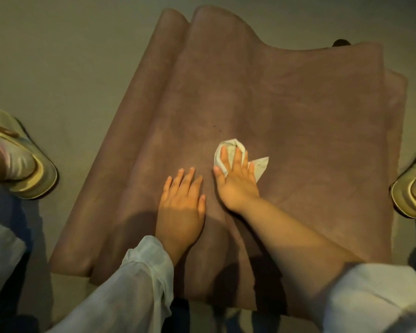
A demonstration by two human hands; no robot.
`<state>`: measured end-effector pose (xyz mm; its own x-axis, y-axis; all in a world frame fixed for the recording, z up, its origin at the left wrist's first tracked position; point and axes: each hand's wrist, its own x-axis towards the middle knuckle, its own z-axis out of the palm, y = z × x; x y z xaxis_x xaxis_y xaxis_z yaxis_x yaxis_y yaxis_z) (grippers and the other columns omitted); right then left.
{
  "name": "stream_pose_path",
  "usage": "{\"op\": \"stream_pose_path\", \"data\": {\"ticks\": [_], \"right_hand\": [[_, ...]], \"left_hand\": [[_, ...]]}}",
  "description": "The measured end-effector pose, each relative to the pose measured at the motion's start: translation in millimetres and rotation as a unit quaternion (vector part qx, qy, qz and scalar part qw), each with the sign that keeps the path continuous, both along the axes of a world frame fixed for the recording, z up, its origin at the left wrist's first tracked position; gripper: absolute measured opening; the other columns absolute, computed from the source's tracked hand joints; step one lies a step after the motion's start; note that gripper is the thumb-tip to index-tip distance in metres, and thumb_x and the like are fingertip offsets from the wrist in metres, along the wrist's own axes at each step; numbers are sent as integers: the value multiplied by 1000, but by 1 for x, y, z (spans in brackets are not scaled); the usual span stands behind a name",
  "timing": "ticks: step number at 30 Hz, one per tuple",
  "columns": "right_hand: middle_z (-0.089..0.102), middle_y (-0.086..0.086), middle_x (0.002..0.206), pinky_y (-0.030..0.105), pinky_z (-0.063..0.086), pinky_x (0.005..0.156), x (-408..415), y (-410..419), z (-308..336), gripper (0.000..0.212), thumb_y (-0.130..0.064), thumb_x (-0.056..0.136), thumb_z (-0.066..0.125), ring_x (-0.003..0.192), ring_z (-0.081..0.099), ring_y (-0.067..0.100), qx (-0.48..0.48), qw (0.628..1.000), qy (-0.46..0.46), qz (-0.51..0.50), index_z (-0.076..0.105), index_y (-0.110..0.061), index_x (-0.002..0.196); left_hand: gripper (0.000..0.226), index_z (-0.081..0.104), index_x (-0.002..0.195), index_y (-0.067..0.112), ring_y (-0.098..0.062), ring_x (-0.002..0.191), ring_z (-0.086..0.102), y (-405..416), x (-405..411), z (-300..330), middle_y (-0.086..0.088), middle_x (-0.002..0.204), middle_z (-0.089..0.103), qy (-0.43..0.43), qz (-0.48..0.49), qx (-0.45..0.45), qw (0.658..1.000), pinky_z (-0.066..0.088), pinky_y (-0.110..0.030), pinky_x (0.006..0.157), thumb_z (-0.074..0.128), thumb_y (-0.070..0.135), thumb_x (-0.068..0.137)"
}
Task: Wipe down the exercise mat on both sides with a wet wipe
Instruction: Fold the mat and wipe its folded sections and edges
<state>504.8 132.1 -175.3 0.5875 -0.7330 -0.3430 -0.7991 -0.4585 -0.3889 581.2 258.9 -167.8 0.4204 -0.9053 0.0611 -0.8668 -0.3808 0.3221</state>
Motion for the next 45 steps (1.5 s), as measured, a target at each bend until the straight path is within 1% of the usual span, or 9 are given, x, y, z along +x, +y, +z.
{"op": "stream_pose_path", "data": {"ticks": [11, 20, 27, 29, 30, 32, 34, 39, 45], "right_hand": [[-17, 2, 158, 35, -13, 115, 6, -118, 2, 60, -40, 101, 15, 143, -19, 19, -1, 998, 52, -35, -15, -22, 149], [-27, 4, 154, 33, -19, 113, -40, -10, 14, 62, -39, 101, 16, 142, -23, 21, -11, 992, 72, 106, -24, -19, 145], [-42, -8, 136, 17, -40, 90, -97, 117, 35, 70, -43, 100, 19, 120, -51, 7, 38, 979, 29, 197, -51, -48, 107], [-35, 0, 144, 32, -32, 105, -107, 150, 31, 61, -42, 95, 7, 135, -35, 21, 26, 978, 54, 200, -48, -43, 121], [-11, 13, 154, 46, -11, 115, -110, 164, 30, 60, -40, 92, 6, 143, -10, 34, -13, 977, 71, 200, -30, -33, 139], [45, 18, 141, 54, 37, 103, -108, 173, 29, 59, -37, 88, 20, 130, 41, 38, -20, 987, 65, 142, 26, -20, 144], [56, 14, 132, 50, 45, 96, -102, 167, 30, 55, -36, 87, 29, 122, 52, 35, -22, 993, 37, 113, 43, -18, 137], [15, 12, 157, 36, -6, 115, -67, 130, 23, 59, -34, 99, 35, 145, 5, 29, 11, 991, -119, 57, -11, -42, 135], [-20, -3, 157, 45, -16, 114, -9, 55, 13, 51, -41, 102, 17, 140, -29, 27, -10, 995, 16, 95, -3, -38, 149]], "left_hand": [[48, 59, 124, 9, -31, 128, 45, -5, 4, -2, -12, 136, 52, -8, 4, 27, 1000, 21, -42, 109, 33, 32, 90], [44, 61, 119, 4, -34, 125, 49, -3, 1, -3, -16, 131, 55, -10, 3, -22, 1000, 29, -47, 108, 37, 25, 89], [40, 51, 132, 5, -32, 137, 32, -3, 1, -4, -14, 143, 42, 11, 5, -8, 1000, 14, -40, 114, 45, 18, 94], [41, 48, 134, 6, -31, 138, 31, -3, 0, -6, -14, 145, 40, 11, 4, -10, 1000, 13, -40, 115, 45, 16, 94], [42, 47, 135, 6, -30, 138, 30, -2, 0, -6, -14, 146, 40, 15, 3, -16, 1000, 13, -39, 115, 44, 15, 94], [42, 46, 136, 5, -30, 138, 30, -1, 1, -6, -14, 146, 39, 35, 3, -31, 999, 11, -37, 115, 44, 12, 95], [40, 48, 134, 3, -29, 138, 31, -1, 3, -6, -14, 145, 40, 63, 0, -48, 997, 10, -35, 116, 41, 10, 95], [46, 53, 127, 0, -26, 121, 50, 4, 4, 0, -18, 127, 56, 220, 63, -154, 961, 25, -26, 108, 33, 20, 92], [50, 45, 134, 3, -19, 122, 49, 5, 10, 0, -13, 133, 51, 303, 127, -206, 922, 38, -28, 103, 39, 26, 90]]}}
